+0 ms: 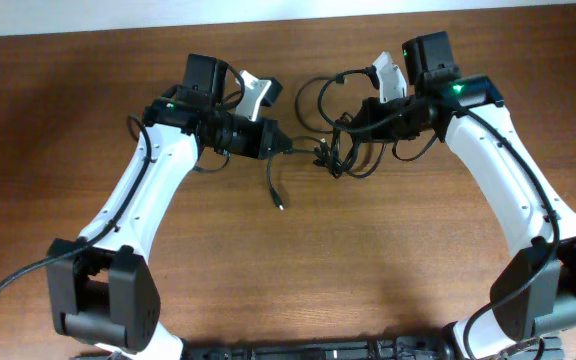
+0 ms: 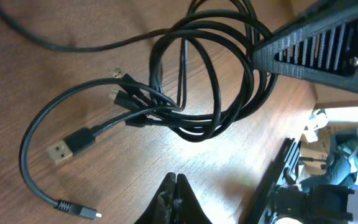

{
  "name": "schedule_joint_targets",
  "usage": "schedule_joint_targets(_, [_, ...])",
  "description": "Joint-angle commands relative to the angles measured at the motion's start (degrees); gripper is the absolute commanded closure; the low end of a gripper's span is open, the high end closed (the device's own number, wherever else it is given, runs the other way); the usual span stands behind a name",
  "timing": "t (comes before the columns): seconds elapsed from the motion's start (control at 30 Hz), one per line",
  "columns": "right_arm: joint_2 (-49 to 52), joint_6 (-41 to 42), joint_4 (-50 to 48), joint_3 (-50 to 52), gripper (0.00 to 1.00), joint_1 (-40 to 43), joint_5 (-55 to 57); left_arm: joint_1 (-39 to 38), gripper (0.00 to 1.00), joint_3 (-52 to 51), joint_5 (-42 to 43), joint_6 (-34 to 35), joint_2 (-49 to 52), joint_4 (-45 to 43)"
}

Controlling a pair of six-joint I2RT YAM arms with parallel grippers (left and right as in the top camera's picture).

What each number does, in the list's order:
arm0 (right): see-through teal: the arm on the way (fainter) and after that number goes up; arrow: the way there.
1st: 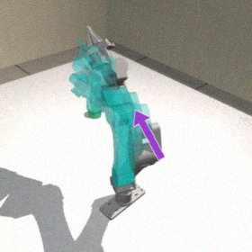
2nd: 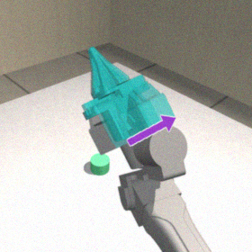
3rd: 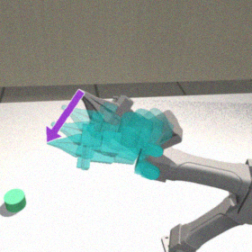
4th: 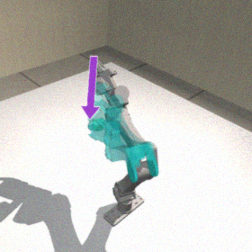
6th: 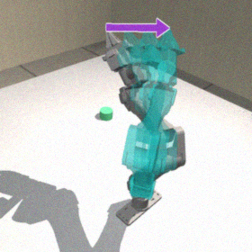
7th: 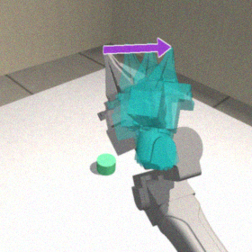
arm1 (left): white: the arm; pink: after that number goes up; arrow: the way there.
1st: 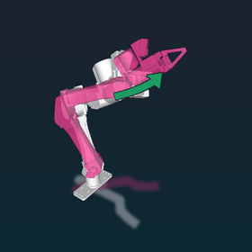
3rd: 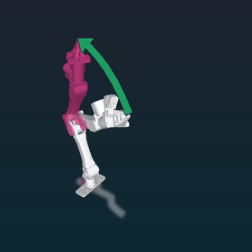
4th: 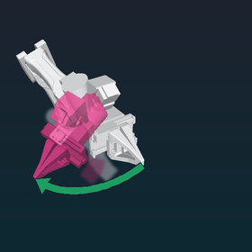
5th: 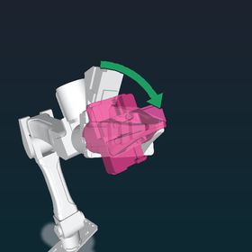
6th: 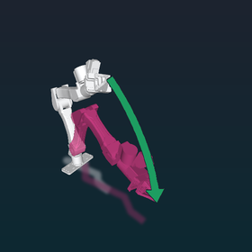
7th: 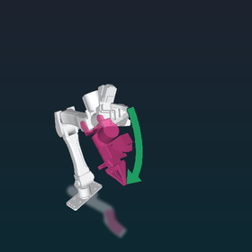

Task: Untangle cables

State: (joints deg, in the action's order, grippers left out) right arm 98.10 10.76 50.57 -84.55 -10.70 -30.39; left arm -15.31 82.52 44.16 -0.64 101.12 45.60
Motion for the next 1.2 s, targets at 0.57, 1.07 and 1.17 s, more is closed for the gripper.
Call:
schedule_joint_targets(0.57, [-1.4, 3.8, -7.7, -1.9, 0.96, -0.2, -14.3, -9.2, 0.47, 0.9, -6.9, -5.5, -0.7, -3.2])
schedule_joint_targets(1.07, [-1.4, 4.8, 2.7, -1.9, 0.96, -0.2, 10.9, -10.7, 1.00, 0.9, -26.3, -5.5, -0.7, -1.1])
schedule_joint_targets(1.17, [-1.3, 4.8, 8.0, -1.9, 0.96, -0.2, 24.2, -9.6, 1.00, 0.9, -26.6, -5.5, -0.7, 0.2])
